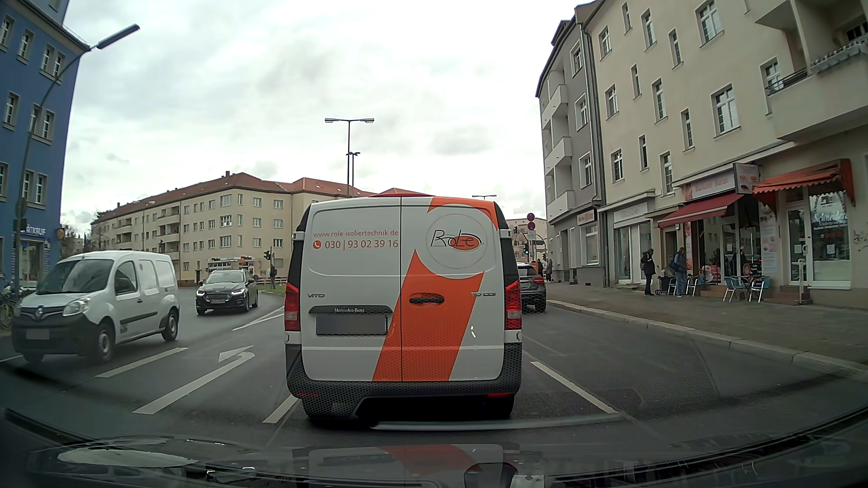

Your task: Follow the waypoints while adhering to traffic rules and regulations

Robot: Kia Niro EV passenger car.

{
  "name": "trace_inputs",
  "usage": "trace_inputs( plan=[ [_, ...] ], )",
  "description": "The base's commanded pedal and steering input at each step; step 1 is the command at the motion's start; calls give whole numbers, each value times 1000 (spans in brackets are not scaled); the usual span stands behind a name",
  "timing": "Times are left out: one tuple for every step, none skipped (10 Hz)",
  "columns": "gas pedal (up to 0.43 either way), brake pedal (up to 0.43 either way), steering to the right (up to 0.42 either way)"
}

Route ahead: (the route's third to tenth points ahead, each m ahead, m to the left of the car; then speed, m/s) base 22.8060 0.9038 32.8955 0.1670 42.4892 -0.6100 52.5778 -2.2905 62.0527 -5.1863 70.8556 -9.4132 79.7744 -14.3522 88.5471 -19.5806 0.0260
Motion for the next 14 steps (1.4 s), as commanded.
trace_inputs(
  plan=[
    [0, 378, -26],
    [0, 378, -26],
    [0, 378, -26],
    [0, 378, -26],
    [0, 384, -26],
    [0, 384, -26],
    [0, 384, -26],
    [0, 384, -26],
    [0, 384, -26],
    [0, 384, -26],
    [0, 384, -26],
    [0, 384, -26],
    [0, 384, -26],
    [0, 384, -26]
  ],
)
